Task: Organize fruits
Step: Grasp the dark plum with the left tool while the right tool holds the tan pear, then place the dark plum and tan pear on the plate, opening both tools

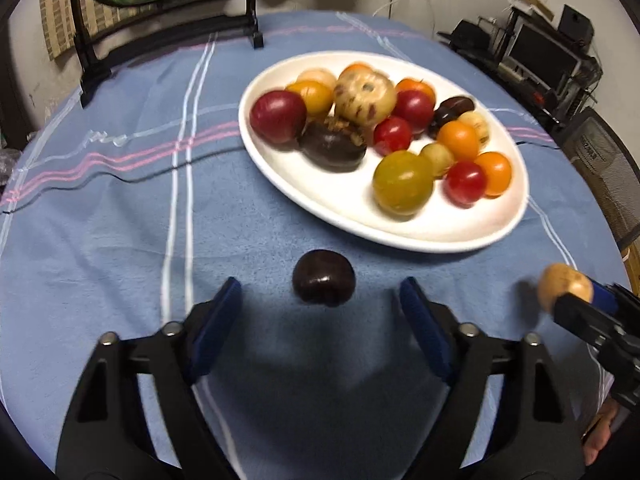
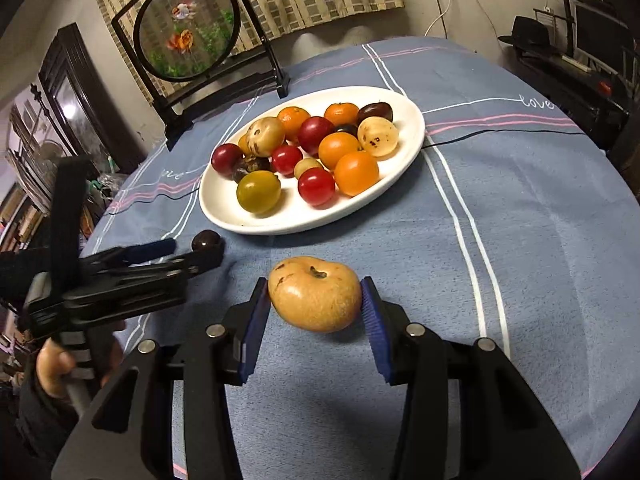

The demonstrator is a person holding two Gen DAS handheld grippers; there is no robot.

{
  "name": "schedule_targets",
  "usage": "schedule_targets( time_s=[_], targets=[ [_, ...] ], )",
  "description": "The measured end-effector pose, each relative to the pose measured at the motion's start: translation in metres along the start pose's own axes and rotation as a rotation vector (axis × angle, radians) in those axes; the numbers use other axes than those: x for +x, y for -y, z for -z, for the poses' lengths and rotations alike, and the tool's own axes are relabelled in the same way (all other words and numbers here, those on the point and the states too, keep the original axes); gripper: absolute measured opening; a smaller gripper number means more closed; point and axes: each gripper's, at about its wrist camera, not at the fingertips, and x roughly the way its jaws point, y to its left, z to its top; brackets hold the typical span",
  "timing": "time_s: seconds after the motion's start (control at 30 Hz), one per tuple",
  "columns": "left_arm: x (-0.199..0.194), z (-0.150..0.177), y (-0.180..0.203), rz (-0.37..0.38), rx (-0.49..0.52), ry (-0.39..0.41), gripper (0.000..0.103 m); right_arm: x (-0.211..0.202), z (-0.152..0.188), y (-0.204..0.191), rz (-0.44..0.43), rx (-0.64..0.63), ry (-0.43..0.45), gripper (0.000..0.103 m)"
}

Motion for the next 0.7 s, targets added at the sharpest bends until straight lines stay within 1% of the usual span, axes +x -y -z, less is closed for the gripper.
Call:
schedule_targets(
  time_s=[0.03,0.1,0.13,0.17,0.27,0.43,0.63,0.7],
  targets=[
    [0.003,0.0,-0.001,-0.004,-0.005,-0.003,0.068,0.0,0.0,0.002,-0.006,0.003,0.0,0.046],
    [0.004,-0.001,0.0,-0.043,0.013,0.018,0.049,-0.001,-0.001,0.004,-0.011,0.006,-0.002,0.046],
    [0.004,-0.002,-0.001,-0.046,0.016,0.021,0.044,-0.002,0.0,0.004,-0.012,0.008,-0.002,0.046],
    [0.002,-0.001,-0.004,0.002,-0.006,0.022,0.031,-0.002,0.0,0.003,-0.013,0.009,-0.002,0.046],
    [-0.006,0.003,-0.006,0.017,-0.022,0.029,0.031,-0.004,0.0,0.0,-0.012,0.004,0.0,0.046],
    [-0.028,0.016,-0.006,0.071,-0.043,0.047,0.031,-0.006,-0.001,-0.007,-0.006,-0.007,0.004,0.046],
    [-0.06,0.034,0.004,0.125,-0.027,0.081,0.031,-0.008,-0.003,-0.018,0.0,-0.025,0.008,0.046],
    [-0.071,0.035,0.007,0.14,-0.014,0.099,0.031,-0.009,-0.004,-0.02,0.003,-0.029,0.011,0.046]
  ],
)
